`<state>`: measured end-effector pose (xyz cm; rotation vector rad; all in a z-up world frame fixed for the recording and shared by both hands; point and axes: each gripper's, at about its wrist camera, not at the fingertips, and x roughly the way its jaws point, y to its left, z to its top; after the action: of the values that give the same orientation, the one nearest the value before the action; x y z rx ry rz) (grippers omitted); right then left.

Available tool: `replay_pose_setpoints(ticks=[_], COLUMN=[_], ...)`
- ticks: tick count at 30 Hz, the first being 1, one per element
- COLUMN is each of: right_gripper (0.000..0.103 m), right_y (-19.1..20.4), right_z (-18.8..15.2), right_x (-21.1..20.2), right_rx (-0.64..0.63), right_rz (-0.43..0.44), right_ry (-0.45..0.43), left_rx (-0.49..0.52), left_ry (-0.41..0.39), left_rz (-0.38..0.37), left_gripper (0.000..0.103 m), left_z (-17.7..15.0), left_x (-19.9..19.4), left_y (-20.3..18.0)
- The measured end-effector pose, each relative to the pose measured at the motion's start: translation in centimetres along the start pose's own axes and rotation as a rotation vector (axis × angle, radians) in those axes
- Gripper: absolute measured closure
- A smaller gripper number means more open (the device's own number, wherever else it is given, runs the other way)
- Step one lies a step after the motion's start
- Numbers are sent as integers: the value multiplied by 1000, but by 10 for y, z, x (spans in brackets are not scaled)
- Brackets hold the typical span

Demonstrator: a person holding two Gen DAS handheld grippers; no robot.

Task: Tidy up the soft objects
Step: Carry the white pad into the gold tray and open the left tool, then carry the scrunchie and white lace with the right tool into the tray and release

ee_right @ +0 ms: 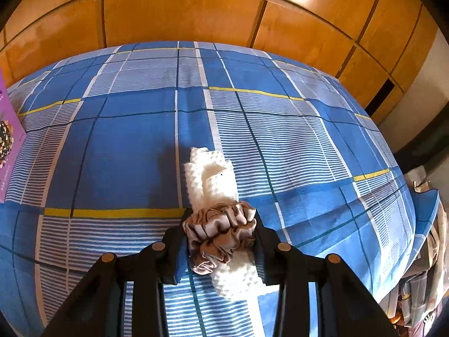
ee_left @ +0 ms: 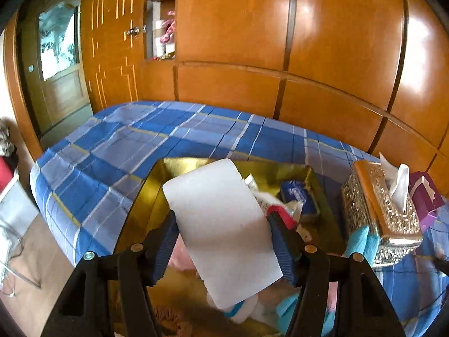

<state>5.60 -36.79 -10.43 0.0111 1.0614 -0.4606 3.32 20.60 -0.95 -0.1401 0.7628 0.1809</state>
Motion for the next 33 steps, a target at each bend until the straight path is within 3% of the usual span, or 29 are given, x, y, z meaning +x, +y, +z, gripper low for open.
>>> replay_pose_setpoints(ticks=[12,24,33], right_gripper=[66,66,67], right_y=[7,7,-5], right_z=[-1,0,26], right_x=[-1,-1,4], right_rx=[8,40,115], right_rz=[-44,-51,55], right_ry=[-7,2,86], left_rx=[-31,-29,-17], left_ry=[65,81,48], left_rz=[27,33,24], left_gripper=[38,24,20], left_z=[-27,-35,-29], left_x=[12,20,10], left_y=[21,22,19])
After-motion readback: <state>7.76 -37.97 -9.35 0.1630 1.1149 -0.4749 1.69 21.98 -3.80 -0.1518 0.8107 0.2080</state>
